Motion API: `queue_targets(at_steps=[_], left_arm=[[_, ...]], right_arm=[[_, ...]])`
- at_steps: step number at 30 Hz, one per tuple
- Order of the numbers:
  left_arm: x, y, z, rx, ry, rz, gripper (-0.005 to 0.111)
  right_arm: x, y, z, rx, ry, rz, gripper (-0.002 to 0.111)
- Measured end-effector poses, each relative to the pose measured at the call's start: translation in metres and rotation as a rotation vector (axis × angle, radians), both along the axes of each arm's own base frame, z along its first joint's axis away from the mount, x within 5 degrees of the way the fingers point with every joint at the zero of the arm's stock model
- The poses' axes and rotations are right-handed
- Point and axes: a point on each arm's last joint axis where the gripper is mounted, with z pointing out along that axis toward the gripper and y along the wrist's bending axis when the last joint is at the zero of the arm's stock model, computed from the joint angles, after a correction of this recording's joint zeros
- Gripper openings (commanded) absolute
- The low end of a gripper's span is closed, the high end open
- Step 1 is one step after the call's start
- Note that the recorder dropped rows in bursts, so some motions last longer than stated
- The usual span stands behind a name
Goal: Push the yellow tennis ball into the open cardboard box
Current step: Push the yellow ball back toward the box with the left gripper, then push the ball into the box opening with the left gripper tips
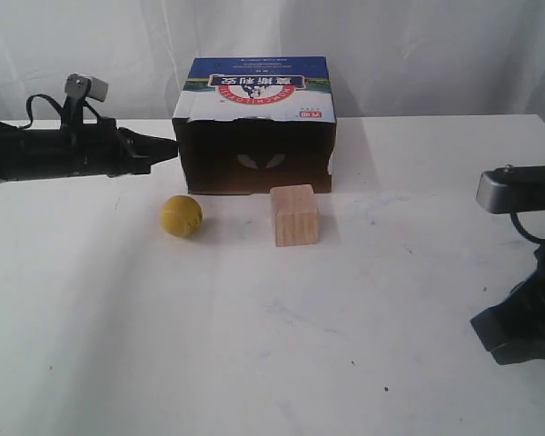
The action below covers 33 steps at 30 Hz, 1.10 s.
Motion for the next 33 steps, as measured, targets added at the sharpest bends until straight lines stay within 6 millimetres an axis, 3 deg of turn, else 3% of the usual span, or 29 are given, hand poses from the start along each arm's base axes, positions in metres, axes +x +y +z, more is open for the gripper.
queue_targets(at_steps=[5, 11, 15, 22, 29, 33], left_arm=[[-0.014, 0.015, -0.015, -0.033, 0.085, 0.037, 0.000], [-0.039, 0.005, -0.030, -0.125, 0.134, -0.064, 0.000], [-0.045, 0.001, -0.035, -0.102, 0.120, -0.088, 0.000], [-0.039, -0.001, -0.056, 0.022, 0.146, -0.040, 0.000], [-0.009, 0.003, -0.066, 0.039, 0.108, -0.027, 0.000], [-0.006, 0.000, -0.071, -0.006, 0.102, -0.066, 0.000]], right_arm=[[0.000, 0.000, 0.000, 0.001, 0.000, -0.004, 0.000], [0.001, 0.000, 0.000, 0.002, -0.004, -0.007, 0.000], [0.001, 0.000, 0.000, 0.002, -0.012, -0.009, 0.000], [0.001, 0.000, 0.000, 0.002, -0.012, -0.010, 0.000], [-0.003, 0.000, -0.001, 0.000, 0.042, -0.004, 0.000], [-0.003, 0.000, -0.001, 0.002, 0.040, -0.013, 0.000]])
